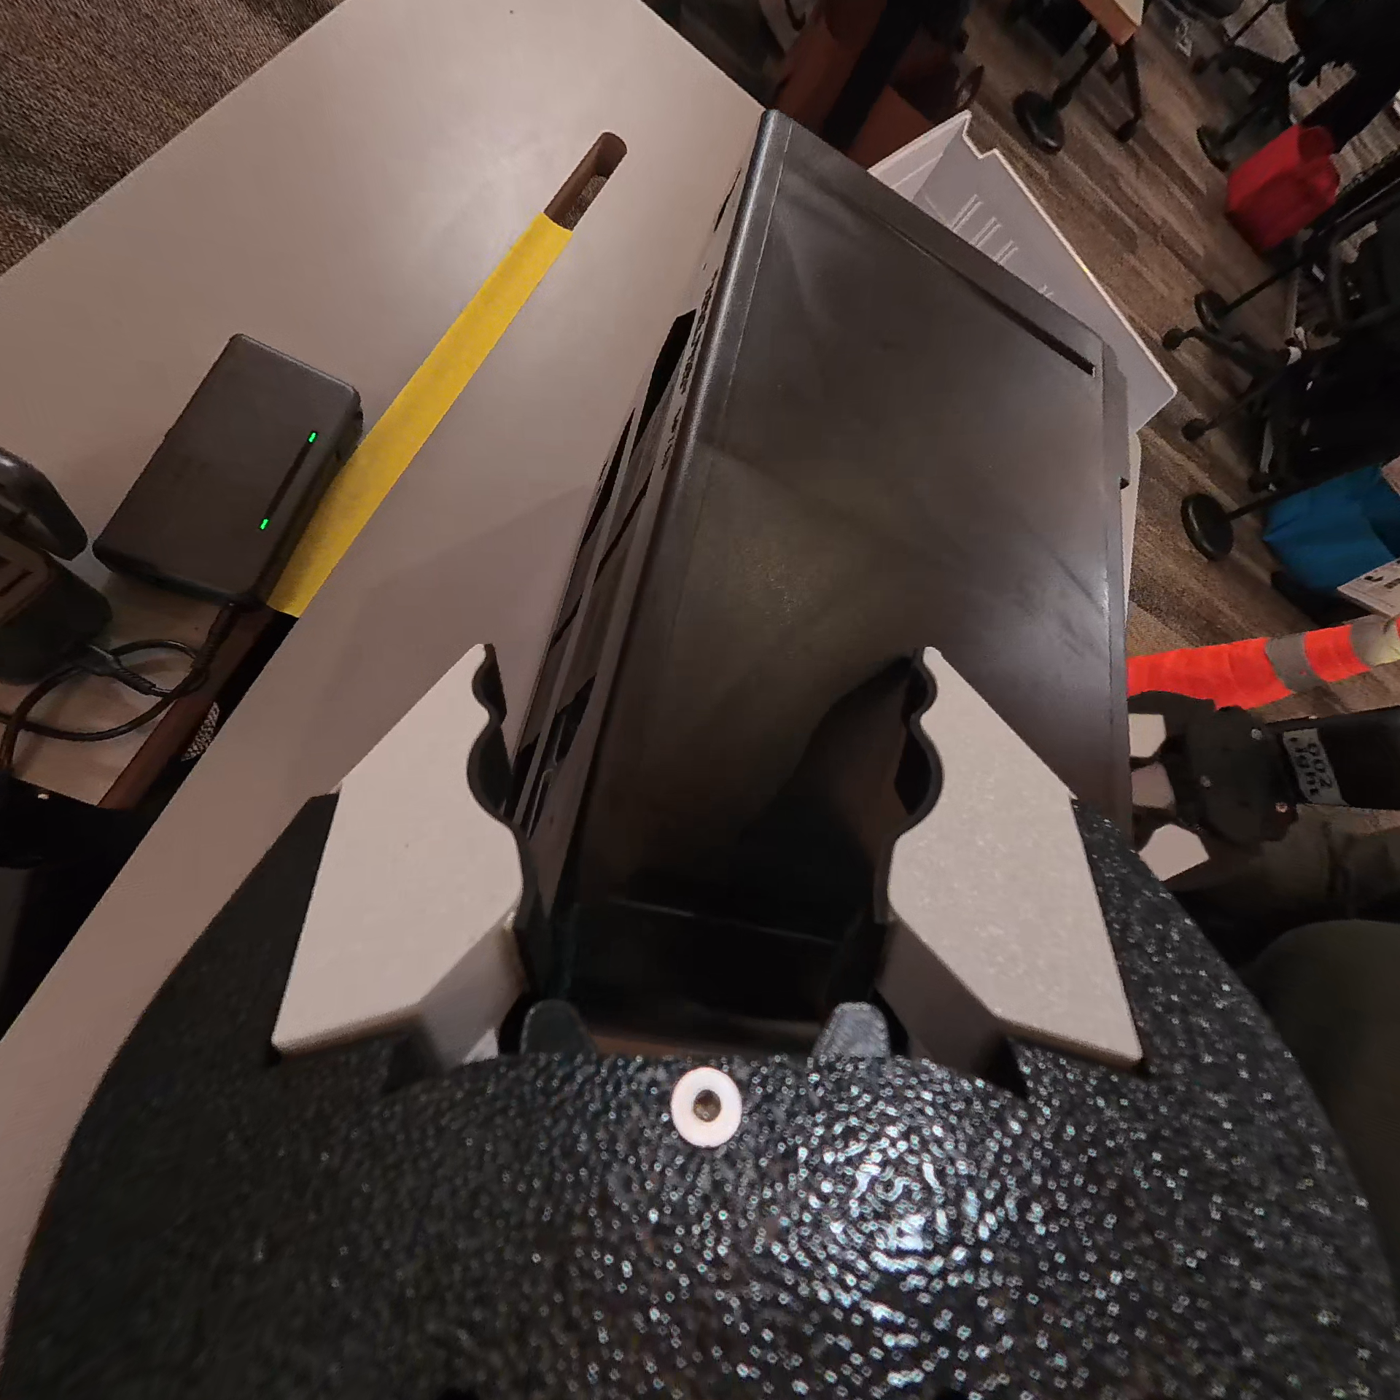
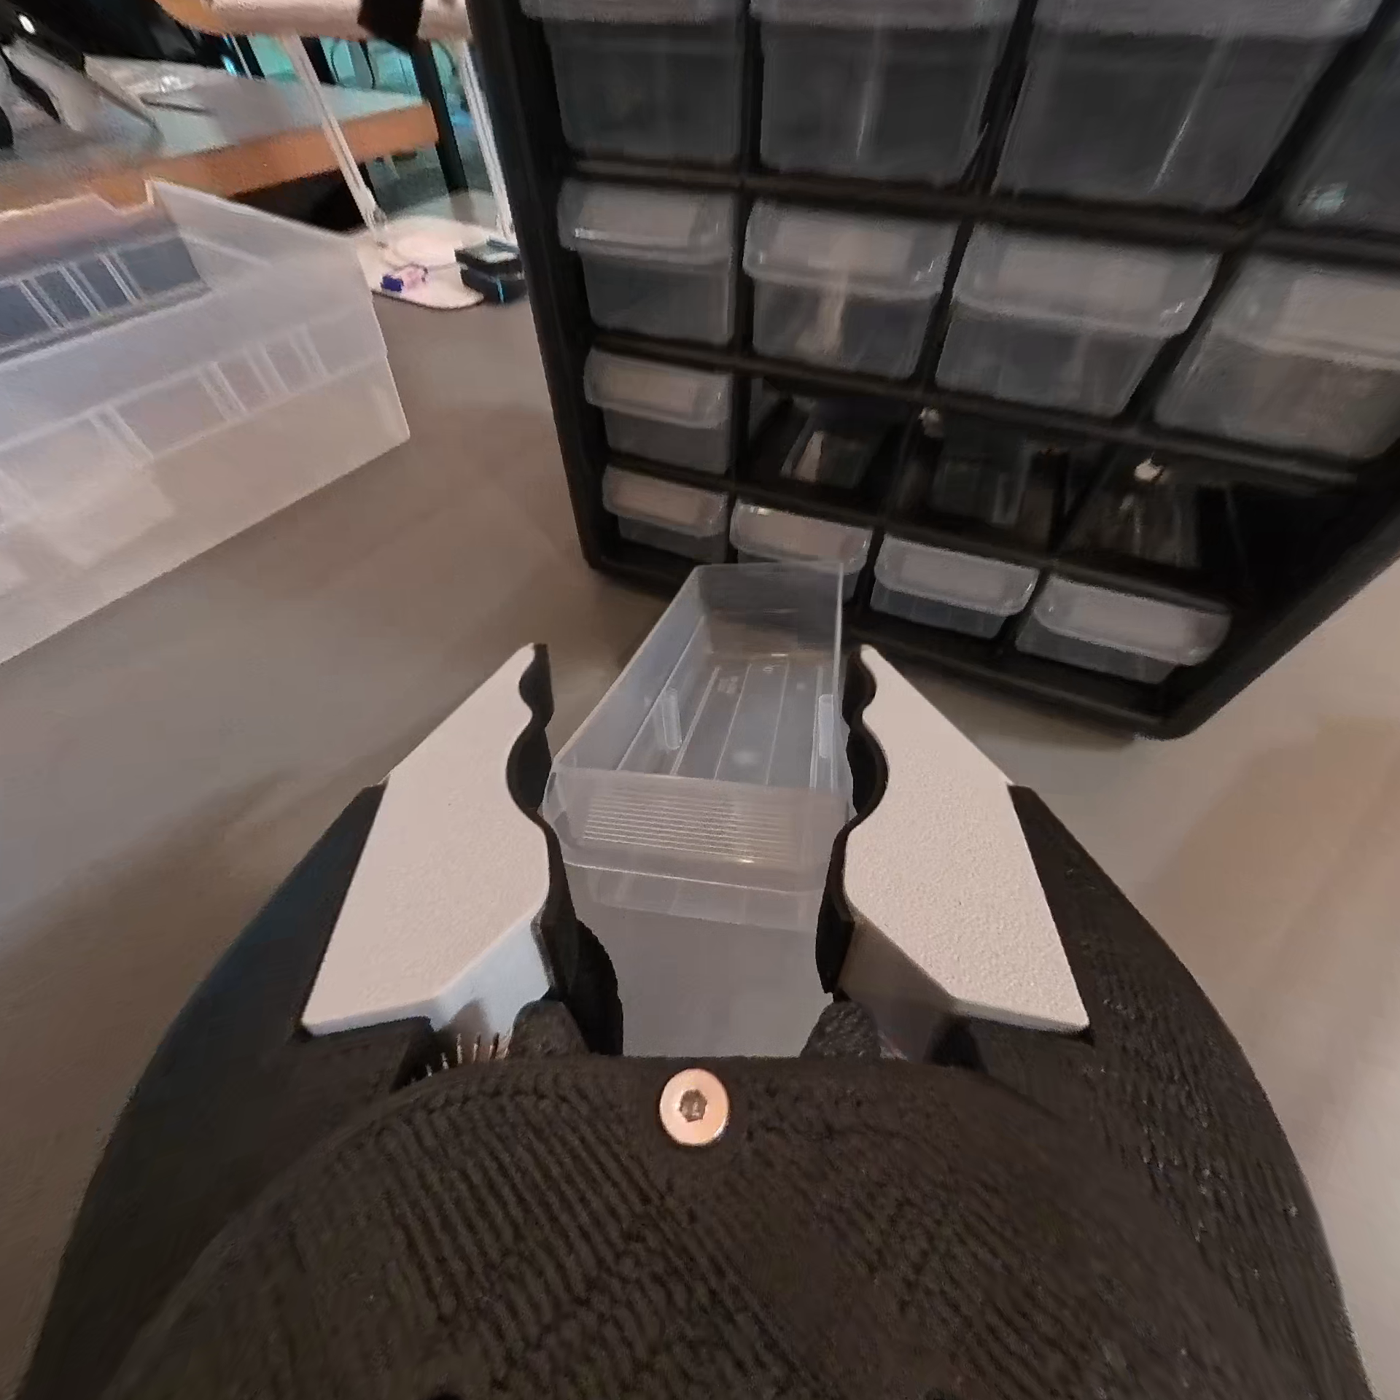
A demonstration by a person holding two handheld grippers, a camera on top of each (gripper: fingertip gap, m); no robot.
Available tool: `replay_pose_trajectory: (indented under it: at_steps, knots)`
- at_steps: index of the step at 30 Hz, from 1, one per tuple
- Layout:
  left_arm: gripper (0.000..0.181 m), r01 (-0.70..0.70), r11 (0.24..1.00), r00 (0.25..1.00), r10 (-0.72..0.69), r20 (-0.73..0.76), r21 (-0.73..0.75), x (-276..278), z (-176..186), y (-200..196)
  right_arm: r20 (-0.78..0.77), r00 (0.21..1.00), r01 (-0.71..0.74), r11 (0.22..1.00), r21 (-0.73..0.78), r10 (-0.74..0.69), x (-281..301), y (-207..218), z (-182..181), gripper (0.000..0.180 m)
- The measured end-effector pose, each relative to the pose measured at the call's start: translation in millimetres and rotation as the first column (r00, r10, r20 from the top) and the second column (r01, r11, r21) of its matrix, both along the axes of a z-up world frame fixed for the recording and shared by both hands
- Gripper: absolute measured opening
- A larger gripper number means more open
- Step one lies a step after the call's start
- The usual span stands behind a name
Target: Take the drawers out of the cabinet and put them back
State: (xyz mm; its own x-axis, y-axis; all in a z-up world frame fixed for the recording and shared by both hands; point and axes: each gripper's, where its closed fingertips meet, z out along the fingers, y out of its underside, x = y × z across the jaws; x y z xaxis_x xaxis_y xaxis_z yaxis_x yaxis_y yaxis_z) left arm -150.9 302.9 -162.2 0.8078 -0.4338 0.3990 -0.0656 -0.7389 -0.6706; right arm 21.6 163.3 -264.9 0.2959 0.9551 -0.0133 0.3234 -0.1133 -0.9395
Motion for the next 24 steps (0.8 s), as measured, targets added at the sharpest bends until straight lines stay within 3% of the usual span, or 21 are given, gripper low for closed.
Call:
replay_pose_trajectory:
  at_steps: [8,20,24]
  knots:
    - [0.104,-0.002,1.0,1.0,0.002,0.006,-0.004,0.4,-0.2,-0.2,-0.132,0.991,0.02,0.997,0.068,-0.011,-7.7,7.1,30.1,0.077]
    - [0.104,0.002,1.0,1.0,-0.002,0.012,-0.009,1.3,-0.5,-0.8,-0.318,0.945,0.105,0.992,0.065,-0.079,-14.7,16.3,36.1,0.077]
    - [0.103,0.003,1.0,1.0,-0.002,0.015,-0.008,1.8,-0.5,-0.8,-0.352,0.928,0.136,0.991,0.002,-0.126,-21.2,19.7,28.0,0.077]
